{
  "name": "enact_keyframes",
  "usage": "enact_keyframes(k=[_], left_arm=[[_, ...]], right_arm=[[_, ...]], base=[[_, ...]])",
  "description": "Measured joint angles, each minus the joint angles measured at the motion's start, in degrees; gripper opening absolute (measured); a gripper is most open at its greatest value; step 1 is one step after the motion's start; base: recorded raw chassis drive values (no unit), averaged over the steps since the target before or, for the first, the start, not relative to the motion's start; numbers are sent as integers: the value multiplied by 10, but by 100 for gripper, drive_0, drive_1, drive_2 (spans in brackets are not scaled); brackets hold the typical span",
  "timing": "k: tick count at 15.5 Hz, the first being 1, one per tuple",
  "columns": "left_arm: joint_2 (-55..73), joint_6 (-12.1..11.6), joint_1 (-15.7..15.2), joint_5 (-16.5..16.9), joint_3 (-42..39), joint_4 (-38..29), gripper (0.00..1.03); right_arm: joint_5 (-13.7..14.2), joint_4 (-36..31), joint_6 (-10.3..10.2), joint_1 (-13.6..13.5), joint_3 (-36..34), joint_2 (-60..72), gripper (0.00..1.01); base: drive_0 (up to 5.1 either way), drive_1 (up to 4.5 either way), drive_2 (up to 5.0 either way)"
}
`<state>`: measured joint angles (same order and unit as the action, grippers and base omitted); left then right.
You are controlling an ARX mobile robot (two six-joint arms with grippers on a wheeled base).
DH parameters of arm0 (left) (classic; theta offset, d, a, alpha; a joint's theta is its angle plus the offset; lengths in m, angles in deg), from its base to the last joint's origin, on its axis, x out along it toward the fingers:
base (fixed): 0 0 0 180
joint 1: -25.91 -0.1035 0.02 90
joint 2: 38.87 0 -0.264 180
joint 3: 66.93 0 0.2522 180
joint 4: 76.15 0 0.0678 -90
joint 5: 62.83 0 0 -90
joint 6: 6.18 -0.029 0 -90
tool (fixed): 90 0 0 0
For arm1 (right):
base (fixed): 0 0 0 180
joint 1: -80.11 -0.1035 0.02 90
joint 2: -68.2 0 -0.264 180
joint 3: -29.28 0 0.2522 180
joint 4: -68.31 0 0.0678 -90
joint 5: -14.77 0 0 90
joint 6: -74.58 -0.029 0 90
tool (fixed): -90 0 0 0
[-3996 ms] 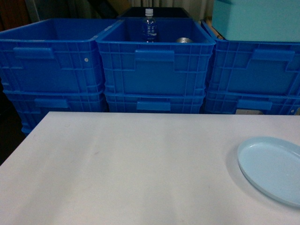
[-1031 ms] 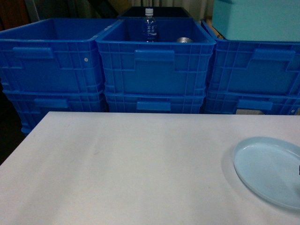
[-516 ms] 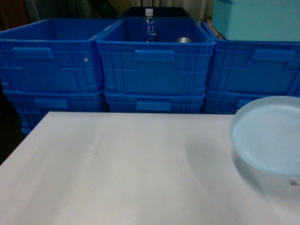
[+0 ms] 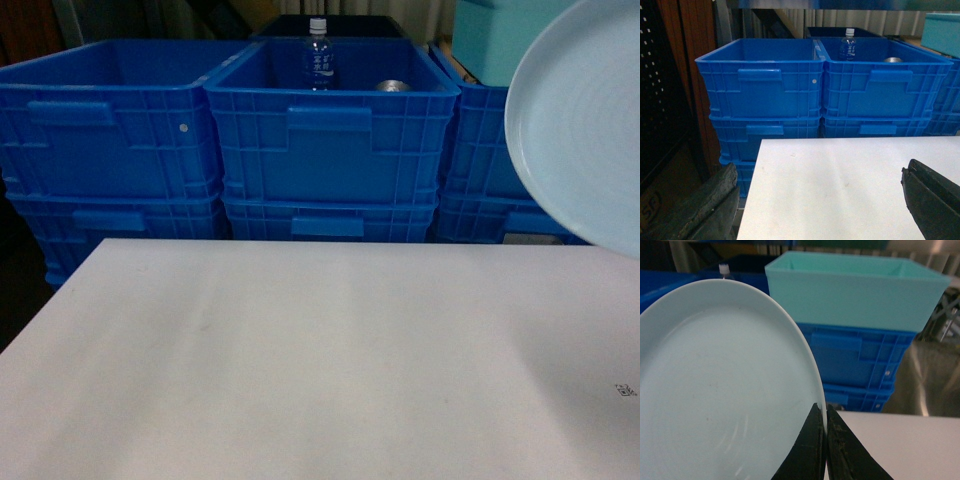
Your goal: Place blue tray on left shelf second layer neatly
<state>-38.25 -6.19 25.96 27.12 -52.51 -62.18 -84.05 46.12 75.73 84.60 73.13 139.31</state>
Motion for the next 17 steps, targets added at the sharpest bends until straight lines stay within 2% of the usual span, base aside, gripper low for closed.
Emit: enact_keyframes(k=[3, 4, 5, 6, 7, 10, 13, 14, 17], left_arm=[[0, 0, 0, 0, 0, 0, 98], [0, 0, 0, 0, 0, 0, 98], [0, 0, 0, 0, 0, 0, 98], [0, 0, 0, 0, 0, 0, 98], [0, 0, 0, 0, 0, 0, 98], [0, 0, 0, 0, 0, 0, 98], [0, 0, 0, 0, 0, 0, 98], [0, 0, 0, 0, 0, 0, 98], [0, 0, 0, 0, 0, 0, 98]], right_arm=[[-33, 11, 6, 1, -59, -132, 2], [-54, 30, 7, 5, -92, -196, 2], [-92, 78, 2, 33, -141, -296, 2], [-116, 141, 0, 51, -185, -386, 2], [-121, 186, 0, 52, -198, -438, 2], [-118, 266, 0, 25, -213, -530, 2], [-69, 314, 0, -26, -221, -580, 2], [-51, 329, 1, -57, -227, -605, 2], [-46, 340, 2, -57, -229, -624, 2]], base=[[0, 0, 0], [0, 0, 0], [0, 0, 0], [0, 0, 0], [0, 0, 0], [0, 0, 0], [0, 0, 0], [0, 0, 0], [0, 0, 0]])
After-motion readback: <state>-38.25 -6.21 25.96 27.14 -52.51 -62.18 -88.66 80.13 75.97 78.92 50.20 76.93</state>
